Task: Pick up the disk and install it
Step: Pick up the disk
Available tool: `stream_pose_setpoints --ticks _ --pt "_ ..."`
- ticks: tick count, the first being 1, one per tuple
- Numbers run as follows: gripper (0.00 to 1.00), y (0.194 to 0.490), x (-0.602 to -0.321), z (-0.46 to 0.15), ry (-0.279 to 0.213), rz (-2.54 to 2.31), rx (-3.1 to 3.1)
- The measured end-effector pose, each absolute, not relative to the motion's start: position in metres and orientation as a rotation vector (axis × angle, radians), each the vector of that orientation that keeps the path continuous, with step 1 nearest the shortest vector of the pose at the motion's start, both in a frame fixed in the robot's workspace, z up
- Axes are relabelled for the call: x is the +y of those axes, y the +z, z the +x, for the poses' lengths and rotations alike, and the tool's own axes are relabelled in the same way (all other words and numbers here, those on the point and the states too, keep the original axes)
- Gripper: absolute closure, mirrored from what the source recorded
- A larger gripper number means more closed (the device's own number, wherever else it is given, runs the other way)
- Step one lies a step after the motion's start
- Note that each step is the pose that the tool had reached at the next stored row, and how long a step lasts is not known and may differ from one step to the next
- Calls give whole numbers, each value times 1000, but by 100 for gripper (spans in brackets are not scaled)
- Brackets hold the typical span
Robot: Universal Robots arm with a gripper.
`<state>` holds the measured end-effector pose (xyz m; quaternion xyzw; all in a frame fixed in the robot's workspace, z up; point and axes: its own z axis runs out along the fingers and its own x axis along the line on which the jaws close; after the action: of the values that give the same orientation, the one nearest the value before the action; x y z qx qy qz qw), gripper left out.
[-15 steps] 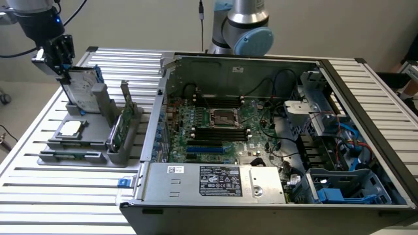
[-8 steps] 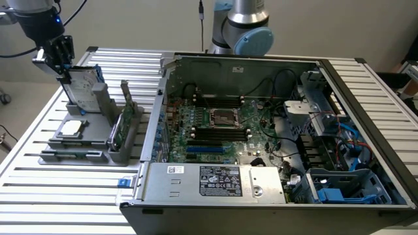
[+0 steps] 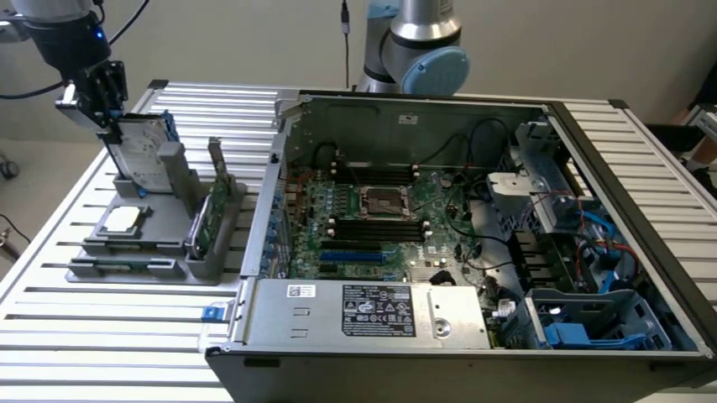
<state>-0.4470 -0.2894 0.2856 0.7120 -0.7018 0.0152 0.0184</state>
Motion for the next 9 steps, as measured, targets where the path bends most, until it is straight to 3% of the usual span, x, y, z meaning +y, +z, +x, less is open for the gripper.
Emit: stream_pose_setpoints --ticks 9 --pt "67 291 -289 -447 47 2211 -2179"
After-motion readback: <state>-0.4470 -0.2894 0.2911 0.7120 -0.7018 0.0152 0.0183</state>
